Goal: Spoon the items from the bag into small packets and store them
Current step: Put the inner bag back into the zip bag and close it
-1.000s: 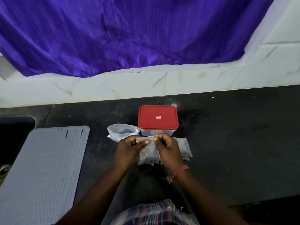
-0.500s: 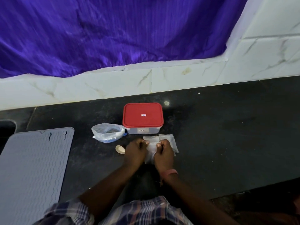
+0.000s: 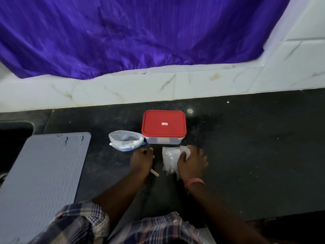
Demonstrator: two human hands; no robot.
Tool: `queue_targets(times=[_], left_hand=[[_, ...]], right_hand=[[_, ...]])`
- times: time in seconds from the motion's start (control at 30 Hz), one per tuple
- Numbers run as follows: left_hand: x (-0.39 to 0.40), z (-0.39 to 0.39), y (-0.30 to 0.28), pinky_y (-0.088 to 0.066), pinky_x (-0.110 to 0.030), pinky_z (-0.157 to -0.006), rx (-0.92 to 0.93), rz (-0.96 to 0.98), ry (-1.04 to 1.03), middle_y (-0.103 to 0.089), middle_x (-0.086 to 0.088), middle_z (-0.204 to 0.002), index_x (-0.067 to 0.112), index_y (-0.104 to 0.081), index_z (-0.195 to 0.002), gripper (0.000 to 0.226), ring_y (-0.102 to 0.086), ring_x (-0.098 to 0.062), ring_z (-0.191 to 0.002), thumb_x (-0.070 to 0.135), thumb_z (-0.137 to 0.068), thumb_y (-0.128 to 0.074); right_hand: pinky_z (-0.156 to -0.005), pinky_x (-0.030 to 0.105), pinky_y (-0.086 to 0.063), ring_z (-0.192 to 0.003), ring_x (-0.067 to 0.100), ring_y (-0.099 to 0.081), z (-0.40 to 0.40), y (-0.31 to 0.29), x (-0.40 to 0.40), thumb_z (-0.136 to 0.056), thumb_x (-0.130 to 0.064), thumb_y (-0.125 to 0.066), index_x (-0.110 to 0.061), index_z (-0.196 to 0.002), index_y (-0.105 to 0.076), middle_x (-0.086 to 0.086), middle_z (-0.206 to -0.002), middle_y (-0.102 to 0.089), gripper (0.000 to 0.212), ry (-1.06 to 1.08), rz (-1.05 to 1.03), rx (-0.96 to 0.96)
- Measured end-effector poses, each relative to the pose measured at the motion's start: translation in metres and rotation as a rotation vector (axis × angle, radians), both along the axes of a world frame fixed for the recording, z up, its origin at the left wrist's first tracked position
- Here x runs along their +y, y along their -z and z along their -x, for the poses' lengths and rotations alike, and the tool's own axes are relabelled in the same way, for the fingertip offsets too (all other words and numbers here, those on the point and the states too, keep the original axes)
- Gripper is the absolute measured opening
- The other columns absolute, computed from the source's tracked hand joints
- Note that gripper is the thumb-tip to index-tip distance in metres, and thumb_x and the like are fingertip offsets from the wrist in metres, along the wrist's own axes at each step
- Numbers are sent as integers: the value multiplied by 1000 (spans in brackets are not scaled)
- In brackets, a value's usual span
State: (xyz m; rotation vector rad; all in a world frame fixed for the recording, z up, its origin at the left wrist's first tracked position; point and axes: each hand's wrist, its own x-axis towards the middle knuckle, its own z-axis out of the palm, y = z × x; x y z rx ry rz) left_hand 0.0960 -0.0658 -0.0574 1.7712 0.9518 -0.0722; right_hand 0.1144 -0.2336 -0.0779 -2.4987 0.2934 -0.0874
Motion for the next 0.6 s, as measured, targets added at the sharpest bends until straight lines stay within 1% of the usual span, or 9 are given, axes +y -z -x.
queue_targets(times=[0.1, 0.17, 0.23, 0.3, 0.4, 0.47, 0.5, 0.57, 0.6], left_hand=[[26, 5, -1, -59, -46, -87, 20, 34, -167, -76, -5, -89, 14, -74, -92, 32, -72, -27, -85, 37, -95, -52], [46, 8, -2, -54, -40, -90, 43, -19, -290, -74, -13, -108, 5, -71, -110, 42, -69, -34, -100, 37, -93, -49], [66, 6, -7, -51, -43, -97, 14, -34, -454, -67, -19, -124, 0, -60, -124, 46, -64, -38, -113, 35, -95, -52], [85, 0, -15, -46, -45, -104, 12, -8, -552, -57, -22, -138, 2, -50, -135, 51, -57, -38, -124, 35, -98, -58], [115, -6, -18, -46, -48, -106, -48, 49, -472, -48, -17, -150, 15, -42, -150, 75, -53, -37, -131, 53, -90, -66], [128, -10, -16, -50, -47, -103, -56, 129, -344, -56, -16, -143, 15, -49, -146, 76, -60, -34, -121, 54, -84, -70], [133, -10, -18, -54, -45, -96, -46, 187, -301, -64, -17, -131, 13, -57, -139, 62, -64, -34, -109, 44, -88, -71], [141, -10, -18, -57, -47, -81, -27, 223, -255, -69, -22, -107, 7, -66, -119, 29, -67, -35, -89, 18, -92, -70], [144, -10, -18, -59, -51, -80, -17, 208, -253, -69, -23, -102, 6, -66, -110, 19, -68, -37, -88, 10, -91, -69]], right_hand=[[-90, 44, -42, -107, 27, -50, -3, -21, 33, -85, -25, -61, -24, -109, -59, 3, -115, -55, 24, -134, 69, -180], [-79, 38, -46, -93, 24, -58, -4, -33, 63, -87, -17, -58, -19, -94, -60, 4, -99, -63, 7, -308, -93, -192], [-76, 31, -48, -86, 23, -64, -12, -35, 99, -87, -21, -58, -14, -88, -66, 7, -90, -70, 11, -321, -319, 85], [-85, 35, -55, -91, 28, -70, -20, -33, 131, -80, -42, -57, -12, -95, -72, 9, -95, -75, 37, -199, -483, 425], [-95, 32, -49, -112, 32, -64, -23, -24, 159, -92, -47, -53, -7, -121, -66, 14, -119, -69, 51, -104, -545, 590], [-101, 33, -45, -119, 33, -60, -24, -19, 167, -99, -40, -49, -4, -129, -61, 16, -128, -64, 48, -105, -567, 544], [-104, 37, -46, -119, 33, -60, -25, -16, 170, -97, -38, -52, -5, -127, -62, 16, -126, -65, 46, -104, -598, 520], [-100, 46, -51, -107, 33, -67, -32, 11, 176, -83, -37, -62, -12, -110, -71, 16, -110, -72, 37, -81, -668, 519], [-95, 49, -54, -98, 34, -70, -37, 28, 176, -73, -37, -65, -17, -98, -72, 15, -100, -74, 33, -48, -702, 525]])
